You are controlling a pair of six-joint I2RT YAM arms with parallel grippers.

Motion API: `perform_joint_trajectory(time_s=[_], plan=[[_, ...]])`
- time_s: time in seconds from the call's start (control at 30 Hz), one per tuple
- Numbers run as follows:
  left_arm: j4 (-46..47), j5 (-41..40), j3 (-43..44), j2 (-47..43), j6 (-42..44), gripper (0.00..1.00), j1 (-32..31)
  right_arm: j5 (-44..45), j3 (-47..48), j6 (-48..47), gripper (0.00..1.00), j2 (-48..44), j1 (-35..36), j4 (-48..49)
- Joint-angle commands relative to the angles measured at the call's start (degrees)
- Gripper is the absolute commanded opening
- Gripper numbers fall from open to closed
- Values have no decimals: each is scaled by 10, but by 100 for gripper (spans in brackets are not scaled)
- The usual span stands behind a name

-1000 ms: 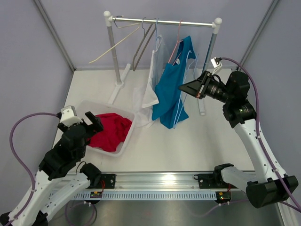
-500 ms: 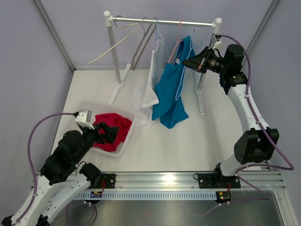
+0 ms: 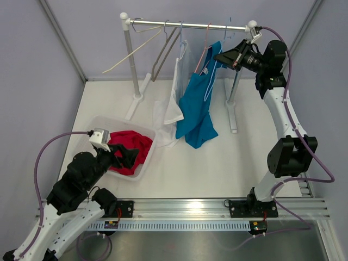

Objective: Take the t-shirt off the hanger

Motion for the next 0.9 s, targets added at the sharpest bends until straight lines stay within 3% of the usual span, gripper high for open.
perform_joint_trajectory(time_s=[0.0, 0.4, 0.57, 0.67, 0.7, 0.8, 0.87], plan=[[25, 23, 0, -4, 10, 99, 2, -14, 35, 25, 0, 20, -16, 38], [27, 22, -2, 5, 9, 99, 2, -30, 29, 42, 0, 62, -39, 52], [26, 21, 0, 7, 11, 99, 2, -17, -8, 7, 1, 18, -39, 34], [27, 19, 0, 6, 11, 99, 2, 21, -39, -51, 14, -27, -39, -21], [28, 18, 0, 5, 11, 99, 2, 52, -58, -66, 29, -36, -39, -47], [27, 22, -1, 7, 10, 99, 2, 113, -75, -129, 58, -71, -39, -132], [28, 26, -2, 8, 10, 99, 2, 148, -86, -163, 66, -101, -39, -161]])
